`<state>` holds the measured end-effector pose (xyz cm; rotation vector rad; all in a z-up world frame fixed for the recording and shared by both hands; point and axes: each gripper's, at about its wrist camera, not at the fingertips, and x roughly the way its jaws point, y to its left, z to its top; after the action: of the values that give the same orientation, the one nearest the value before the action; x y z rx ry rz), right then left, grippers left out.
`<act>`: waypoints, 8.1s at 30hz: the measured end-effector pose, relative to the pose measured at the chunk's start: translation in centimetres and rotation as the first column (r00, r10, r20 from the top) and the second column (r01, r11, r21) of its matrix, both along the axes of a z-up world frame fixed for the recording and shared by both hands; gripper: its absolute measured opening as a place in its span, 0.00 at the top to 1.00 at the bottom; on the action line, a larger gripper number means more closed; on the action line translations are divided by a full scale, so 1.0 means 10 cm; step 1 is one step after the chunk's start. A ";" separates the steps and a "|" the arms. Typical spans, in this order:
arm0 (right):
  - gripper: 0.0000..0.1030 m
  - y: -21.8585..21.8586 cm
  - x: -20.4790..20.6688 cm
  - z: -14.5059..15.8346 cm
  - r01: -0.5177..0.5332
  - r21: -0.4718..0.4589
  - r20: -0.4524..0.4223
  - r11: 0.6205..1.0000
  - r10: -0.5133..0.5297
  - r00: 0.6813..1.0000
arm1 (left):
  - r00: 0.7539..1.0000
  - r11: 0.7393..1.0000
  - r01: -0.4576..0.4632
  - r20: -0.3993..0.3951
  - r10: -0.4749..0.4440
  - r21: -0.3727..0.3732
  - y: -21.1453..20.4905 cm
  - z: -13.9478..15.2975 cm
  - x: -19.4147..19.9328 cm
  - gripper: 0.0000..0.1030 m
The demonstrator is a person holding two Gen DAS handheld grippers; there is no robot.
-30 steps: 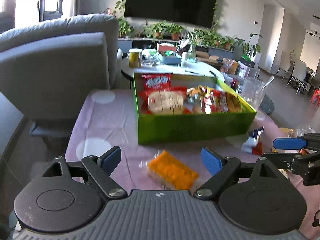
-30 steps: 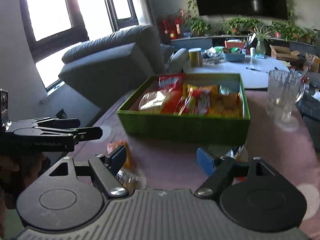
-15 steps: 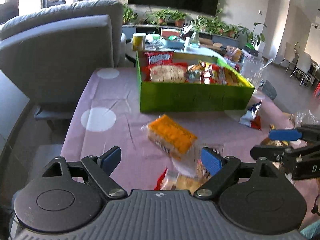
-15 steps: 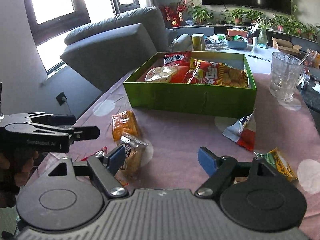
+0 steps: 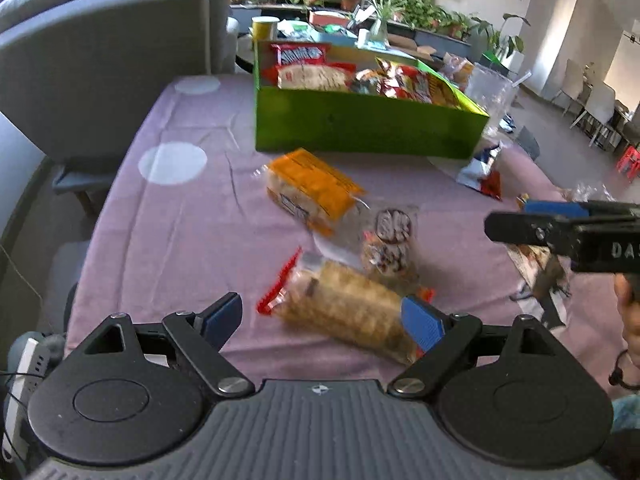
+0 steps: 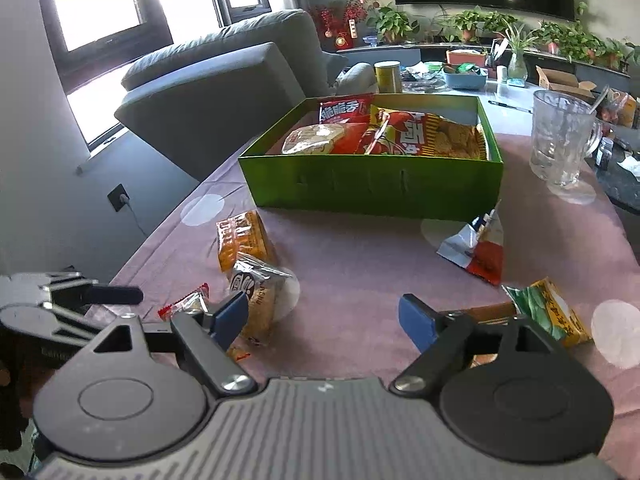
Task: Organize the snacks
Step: 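Move the left gripper to the bread-stick packet while the right gripper approaches the round biscuit packet, then grasp the bread-stick packet with the left gripper while the right grasps the round biscuit packet, then carry the bread-stick packet and round biscuit packet over the green box with both grippers, then open both grippers to drop both packets into the green box, then move the left gripper to the orange cracker packet while the right grasps the brown snack bag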
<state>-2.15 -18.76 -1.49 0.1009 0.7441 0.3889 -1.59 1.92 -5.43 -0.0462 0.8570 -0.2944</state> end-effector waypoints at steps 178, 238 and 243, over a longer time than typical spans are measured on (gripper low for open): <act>0.57 -0.38 2.17 0.37 0.183 0.072 0.031 0.981 -0.185 0.982 | 0.973 0.992 0.097 0.201 -0.112 0.083 -0.90 0.69 2.13 0.65; 0.37 -0.82 0.43 0.09 0.229 0.082 -0.062 0.970 -0.225 0.973 | 0.990 0.988 -0.140 0.017 0.139 0.066 -0.23 0.22 0.89 0.24; 0.36 -0.80 0.16 -0.05 0.201 0.033 -0.098 0.979 -0.197 0.975 | 0.992 0.991 -0.122 0.011 0.122 0.058 -0.29 0.21 0.84 0.24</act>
<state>-0.53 -26.80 -1.95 0.2338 0.8114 0.2098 6.84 -0.96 -3.29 -0.0425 0.8513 -0.1542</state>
